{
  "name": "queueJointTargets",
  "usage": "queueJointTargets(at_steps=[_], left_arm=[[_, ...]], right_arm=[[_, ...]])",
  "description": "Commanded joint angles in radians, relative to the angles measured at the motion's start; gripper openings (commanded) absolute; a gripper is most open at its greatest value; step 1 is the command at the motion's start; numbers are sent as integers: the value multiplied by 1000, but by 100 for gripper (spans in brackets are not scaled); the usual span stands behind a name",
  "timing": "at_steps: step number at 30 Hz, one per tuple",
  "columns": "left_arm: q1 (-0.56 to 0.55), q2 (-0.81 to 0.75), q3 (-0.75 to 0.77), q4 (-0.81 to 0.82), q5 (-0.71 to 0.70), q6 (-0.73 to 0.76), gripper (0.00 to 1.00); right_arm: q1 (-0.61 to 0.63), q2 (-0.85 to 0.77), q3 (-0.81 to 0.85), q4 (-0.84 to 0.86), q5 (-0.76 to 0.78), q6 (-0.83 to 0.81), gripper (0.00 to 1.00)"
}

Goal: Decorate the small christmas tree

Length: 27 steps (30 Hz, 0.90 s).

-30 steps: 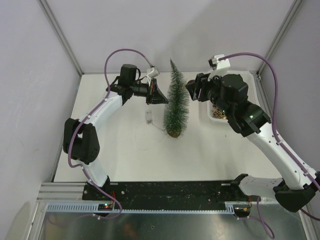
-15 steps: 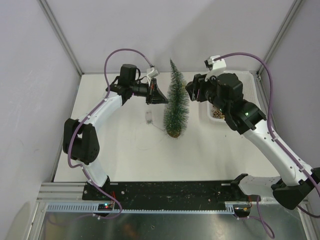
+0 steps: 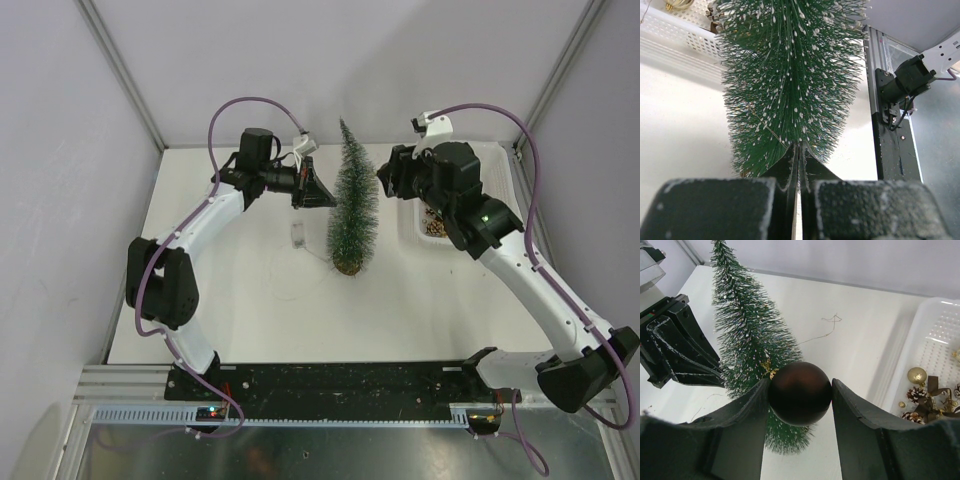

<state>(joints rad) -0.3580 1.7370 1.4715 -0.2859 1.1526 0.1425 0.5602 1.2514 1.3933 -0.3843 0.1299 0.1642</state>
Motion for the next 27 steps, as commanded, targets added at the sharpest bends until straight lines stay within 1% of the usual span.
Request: queueJointTargets(at_steps=[1, 13, 21, 27], left_arm=[[-9, -59, -3, 25, 2, 20, 0], [-9, -59, -7, 25, 6, 20, 0], [-9, -63, -9, 27, 9, 19, 0], [-9, -68, -10, 26, 12, 19, 0]], right_arm=[[-5, -4, -5, 62, -12, 11, 11], [-6, -1, -5, 112, -27, 25, 10], [0, -2, -7, 94, -24, 27, 9], [-4, 8, -7, 112, -25, 23, 9]])
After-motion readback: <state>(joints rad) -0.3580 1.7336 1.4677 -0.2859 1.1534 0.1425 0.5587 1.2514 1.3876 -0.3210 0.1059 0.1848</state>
